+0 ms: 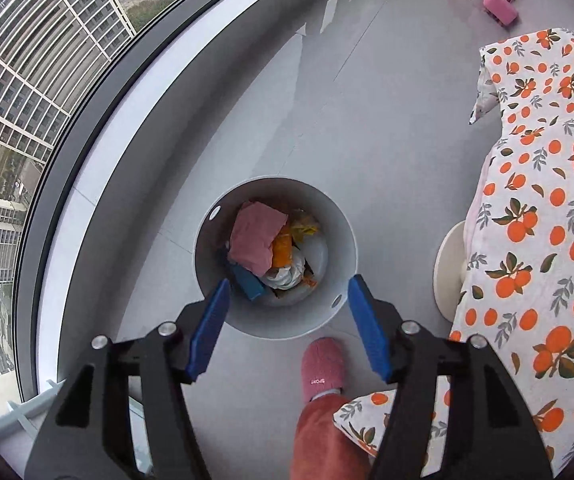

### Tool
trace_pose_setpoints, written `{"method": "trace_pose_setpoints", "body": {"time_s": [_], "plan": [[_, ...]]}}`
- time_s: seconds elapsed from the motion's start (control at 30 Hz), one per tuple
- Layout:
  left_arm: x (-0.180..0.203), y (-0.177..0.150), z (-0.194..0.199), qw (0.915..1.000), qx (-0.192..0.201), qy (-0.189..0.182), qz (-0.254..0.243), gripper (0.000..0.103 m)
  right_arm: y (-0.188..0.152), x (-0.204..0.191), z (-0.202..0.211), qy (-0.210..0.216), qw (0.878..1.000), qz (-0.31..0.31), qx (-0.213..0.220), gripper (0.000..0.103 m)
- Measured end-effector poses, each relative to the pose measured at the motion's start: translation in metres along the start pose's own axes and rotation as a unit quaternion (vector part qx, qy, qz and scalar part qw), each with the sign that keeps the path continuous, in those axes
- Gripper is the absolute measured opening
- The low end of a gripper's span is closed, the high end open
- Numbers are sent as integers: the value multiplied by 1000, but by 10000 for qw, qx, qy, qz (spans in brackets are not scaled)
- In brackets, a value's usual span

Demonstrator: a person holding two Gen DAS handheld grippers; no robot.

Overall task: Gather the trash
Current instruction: 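Move both tools back over the ottoman toward the remaining bottles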

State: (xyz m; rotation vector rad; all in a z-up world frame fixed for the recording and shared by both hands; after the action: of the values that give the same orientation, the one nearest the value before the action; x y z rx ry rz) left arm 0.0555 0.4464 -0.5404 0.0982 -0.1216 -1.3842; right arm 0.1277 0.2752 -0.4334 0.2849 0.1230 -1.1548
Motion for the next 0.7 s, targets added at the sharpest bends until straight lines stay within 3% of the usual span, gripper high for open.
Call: {"method": "trace_pose_setpoints", "body": {"time_s": [0.17, 0.33, 0.7], "plan": [[52, 26, 57, 9974, 186, -90, -693, 64, -6, 47, 57, -197, 9972, -644, 337, 56], [125, 48, 116, 9879, 418, -247, -1475, 64, -27, 109, 122, -458, 9870, -1346, 744, 56], [340, 61, 213, 9495, 782, -790, -2935, 68, -92, 282, 247, -974, 9503, -2542, 1510, 59]]}}
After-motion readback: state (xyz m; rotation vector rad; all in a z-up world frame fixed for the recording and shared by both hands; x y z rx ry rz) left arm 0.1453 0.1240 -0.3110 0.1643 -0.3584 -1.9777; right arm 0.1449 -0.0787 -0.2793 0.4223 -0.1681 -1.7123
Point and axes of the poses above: each gripper's, at about its wrist camera, not at the fingertips, and z roughly against the way its jaws point, x to its right, y to its top, the point moved 8 cm from there along -z, roughly the way its jaws point, and after that the axes turned 14 degrees about -z, right-handed, at the moved point
